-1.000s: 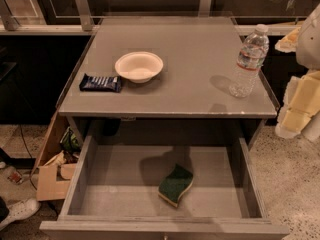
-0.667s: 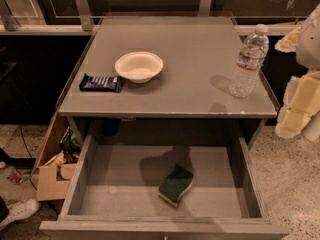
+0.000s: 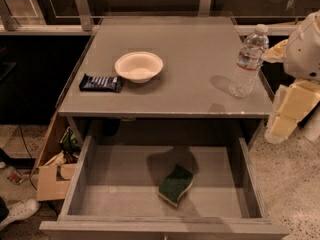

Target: Pick sponge from top drawer and place on counter

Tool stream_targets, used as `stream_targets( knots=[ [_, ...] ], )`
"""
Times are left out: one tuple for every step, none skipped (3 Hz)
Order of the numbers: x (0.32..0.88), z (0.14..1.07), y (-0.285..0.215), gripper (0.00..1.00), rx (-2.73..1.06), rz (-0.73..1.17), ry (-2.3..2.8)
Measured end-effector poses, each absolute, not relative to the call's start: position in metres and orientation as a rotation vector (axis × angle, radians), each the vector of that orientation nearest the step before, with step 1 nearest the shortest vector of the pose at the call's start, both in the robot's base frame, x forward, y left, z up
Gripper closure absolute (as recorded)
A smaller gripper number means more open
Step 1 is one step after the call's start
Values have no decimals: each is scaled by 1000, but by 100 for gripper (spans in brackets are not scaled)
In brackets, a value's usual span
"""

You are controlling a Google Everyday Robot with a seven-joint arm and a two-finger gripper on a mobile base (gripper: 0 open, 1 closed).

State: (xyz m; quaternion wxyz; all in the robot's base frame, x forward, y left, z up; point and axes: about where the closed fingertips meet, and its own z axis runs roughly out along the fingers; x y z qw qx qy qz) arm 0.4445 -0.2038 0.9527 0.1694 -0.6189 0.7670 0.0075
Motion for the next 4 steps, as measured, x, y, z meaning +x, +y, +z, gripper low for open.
stream_targets(
  knots=[
    [444,951,-200,0,-1764,36,2162],
    [441,946,-190,0,-1783,79,2109],
    [443,939,-172,0,-1805,167,2010],
    [439,932,-151,0,-1844,256,1937]
  ],
)
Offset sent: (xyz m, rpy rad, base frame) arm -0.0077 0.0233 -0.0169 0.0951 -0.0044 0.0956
